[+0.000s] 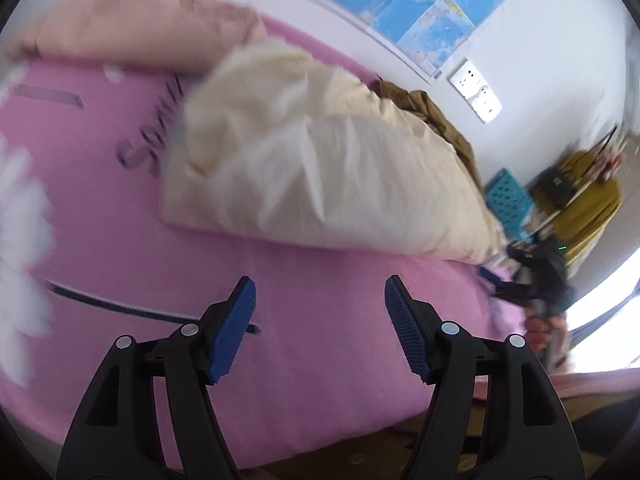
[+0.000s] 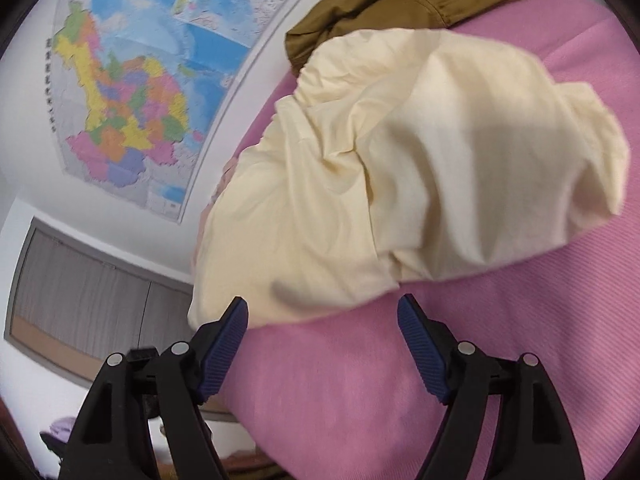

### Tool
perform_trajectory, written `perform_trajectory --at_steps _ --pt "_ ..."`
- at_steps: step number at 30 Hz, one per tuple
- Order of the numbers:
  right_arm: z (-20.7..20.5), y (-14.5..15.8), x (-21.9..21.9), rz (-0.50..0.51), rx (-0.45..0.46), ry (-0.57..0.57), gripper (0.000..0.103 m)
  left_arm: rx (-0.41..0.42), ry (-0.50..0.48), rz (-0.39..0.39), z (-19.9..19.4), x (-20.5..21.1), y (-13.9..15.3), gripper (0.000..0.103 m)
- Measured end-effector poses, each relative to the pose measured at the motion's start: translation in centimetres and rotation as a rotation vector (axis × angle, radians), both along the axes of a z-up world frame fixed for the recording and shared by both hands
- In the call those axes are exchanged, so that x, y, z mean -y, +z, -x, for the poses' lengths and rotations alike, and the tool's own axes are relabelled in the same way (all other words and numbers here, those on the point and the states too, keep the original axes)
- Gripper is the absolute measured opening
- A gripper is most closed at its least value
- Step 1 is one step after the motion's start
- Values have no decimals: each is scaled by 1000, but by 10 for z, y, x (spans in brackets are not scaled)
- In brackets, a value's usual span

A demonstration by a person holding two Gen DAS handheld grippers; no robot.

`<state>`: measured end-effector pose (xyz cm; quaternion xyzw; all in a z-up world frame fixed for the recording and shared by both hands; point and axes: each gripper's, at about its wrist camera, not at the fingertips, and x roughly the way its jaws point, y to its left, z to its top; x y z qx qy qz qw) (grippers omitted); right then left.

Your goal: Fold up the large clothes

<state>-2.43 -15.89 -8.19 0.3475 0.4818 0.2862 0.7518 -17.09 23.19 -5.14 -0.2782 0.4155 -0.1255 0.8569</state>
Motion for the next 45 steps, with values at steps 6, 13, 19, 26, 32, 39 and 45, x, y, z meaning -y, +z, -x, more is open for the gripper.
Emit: perform_trajectory --at_steps 6,13,19,26,32,39,45 --pt "-17 2 -9 -20 22 -97 85 -1 -2 44 -25 11 -12 71" --pt "-28 8 -24 21 58 -184 92 -9 17 178 -56 8 -16 74" --pt "-42 10 -43 89 114 -230 98 -18 106 284 -73 3 -17 83" --pt "-57 5 -55 83 130 -257 98 -52 131 226 -92 13 -16 86" --pt "-66 0 -48 50 115 -222 68 -86 160 203 -97 13 -17 76" --pt "-72 2 -53 1 108 -159 89 -81 170 164 -98 18 -16 84" --pt "-73 5 -71 119 139 -129 73 -83 170 149 -101 20 -15 82"
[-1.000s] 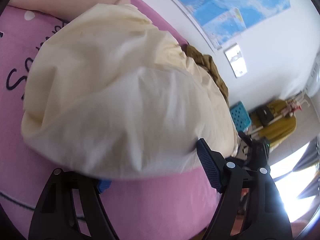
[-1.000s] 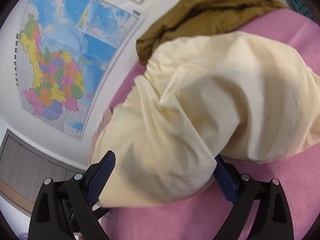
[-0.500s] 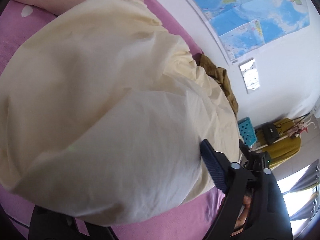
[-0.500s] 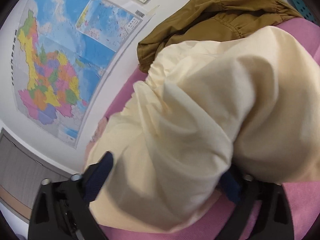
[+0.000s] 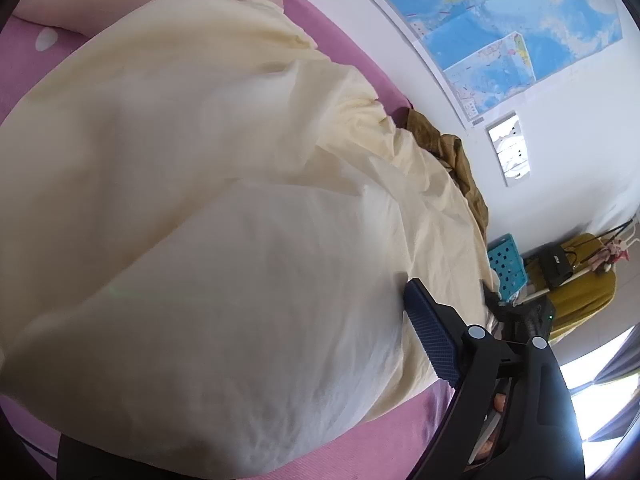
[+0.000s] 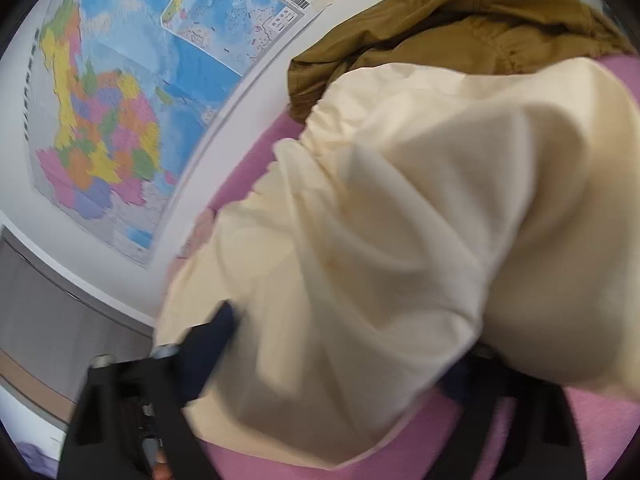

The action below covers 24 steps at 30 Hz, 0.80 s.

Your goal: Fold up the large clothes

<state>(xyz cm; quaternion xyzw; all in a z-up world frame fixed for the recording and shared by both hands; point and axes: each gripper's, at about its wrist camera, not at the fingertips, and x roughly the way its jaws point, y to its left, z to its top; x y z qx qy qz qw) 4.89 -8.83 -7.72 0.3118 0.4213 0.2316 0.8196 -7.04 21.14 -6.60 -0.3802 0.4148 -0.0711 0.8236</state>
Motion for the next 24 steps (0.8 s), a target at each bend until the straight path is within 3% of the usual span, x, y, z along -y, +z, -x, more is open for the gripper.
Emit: perform_trajectory --at_steps 4,6,12,15,16,19,24 --pt "1 -1 3 2 14 48 48 -4 -19 13 -1 1 -1 71" --pt "2 -1 5 -5 19 62 43 1 -25 7 -1 2 0 66" --pt "2 -3 8 -35 19 76 43 11 -37 -36 -1 9 7 58" --pt "-3 -9 12 -118 -25 69 63 10 -40 -54 -2 11 9 56" --pt "-4 -8 11 -127 -26 73 64 11 -42 -58 -2 12 9 55" --pt "-1 -3 7 -50 -1 78 48 15 -48 -69 -3 13 11 52" --pt "6 8 8 -20 38 98 34 30 -70 -110 -3 19 21 42"
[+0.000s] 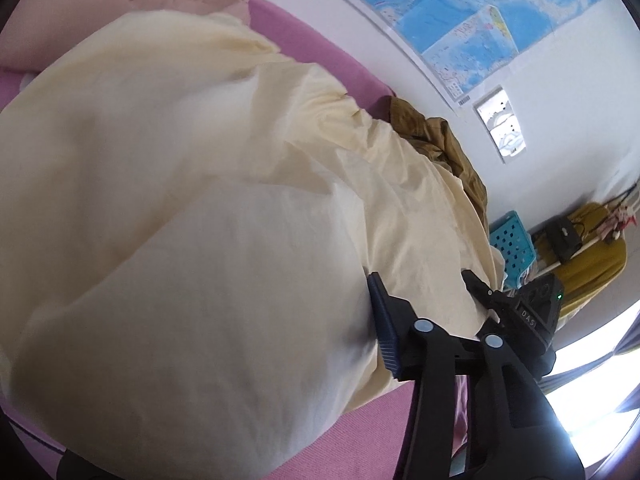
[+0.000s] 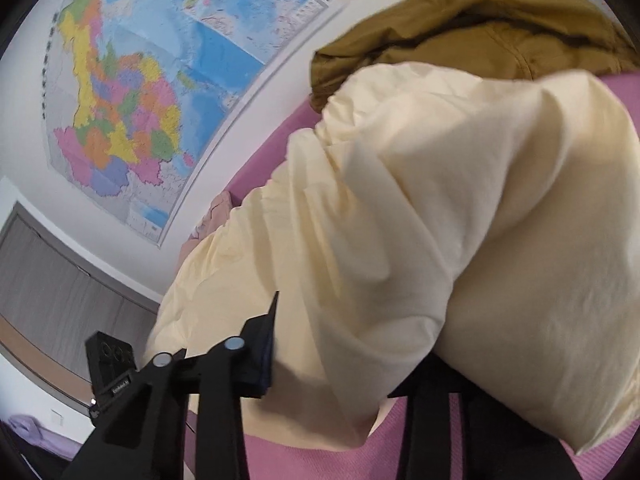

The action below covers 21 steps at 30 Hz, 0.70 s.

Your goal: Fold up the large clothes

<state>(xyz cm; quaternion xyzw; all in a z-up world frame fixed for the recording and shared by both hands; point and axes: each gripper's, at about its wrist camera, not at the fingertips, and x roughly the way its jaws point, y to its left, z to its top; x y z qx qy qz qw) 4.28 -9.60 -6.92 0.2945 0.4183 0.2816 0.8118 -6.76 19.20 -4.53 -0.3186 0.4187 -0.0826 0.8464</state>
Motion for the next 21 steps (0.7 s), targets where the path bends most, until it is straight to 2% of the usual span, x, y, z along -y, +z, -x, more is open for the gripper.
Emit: perform_trajectory --at_steps 5,9,21 --pt "12 25 5 7 78 11 28 24 -30 -28 4 7 16 39" --pt "23 54 11 -3 152 24 26 73 -64 -47 9 13 39 37" --pt "40 156 14 -54 402 46 24 278 -158 -65 13 12 139 35"
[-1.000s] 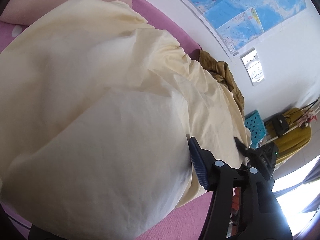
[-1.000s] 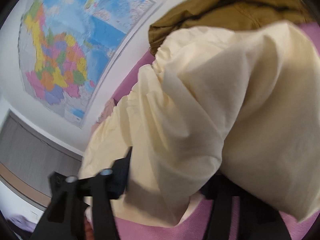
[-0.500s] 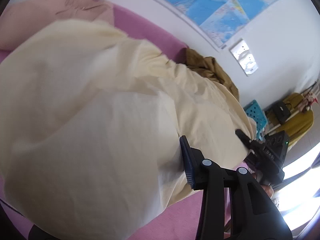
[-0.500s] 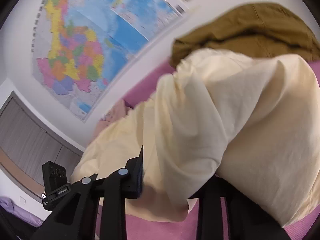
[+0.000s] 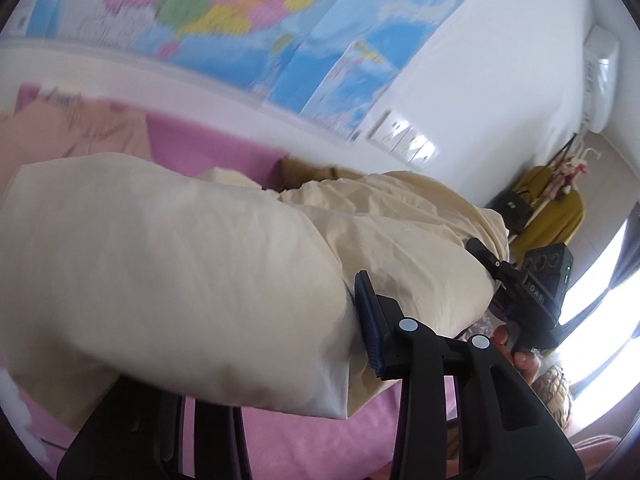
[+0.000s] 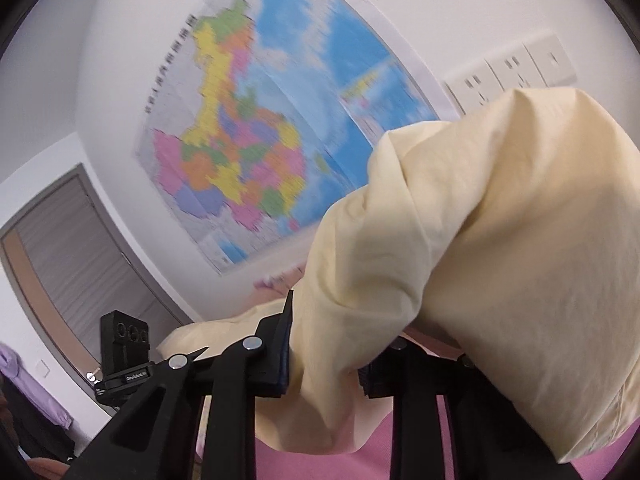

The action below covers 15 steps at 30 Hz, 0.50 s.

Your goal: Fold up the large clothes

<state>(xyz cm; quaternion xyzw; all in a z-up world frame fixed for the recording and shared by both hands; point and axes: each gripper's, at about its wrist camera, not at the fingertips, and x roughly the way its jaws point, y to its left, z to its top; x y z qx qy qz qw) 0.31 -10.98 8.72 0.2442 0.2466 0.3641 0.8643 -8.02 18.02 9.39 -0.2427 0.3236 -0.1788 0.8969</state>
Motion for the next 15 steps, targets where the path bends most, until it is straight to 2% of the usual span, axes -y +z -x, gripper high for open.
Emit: perform_trajectory --at_steps 7,15 --pt "-20 50 -25 -38 125 42 24 102 35 -63 -10 -21 57 34" --pt "-81 83 -106 -69 153 145 24 155 182 -122 -35 -88 103 32"
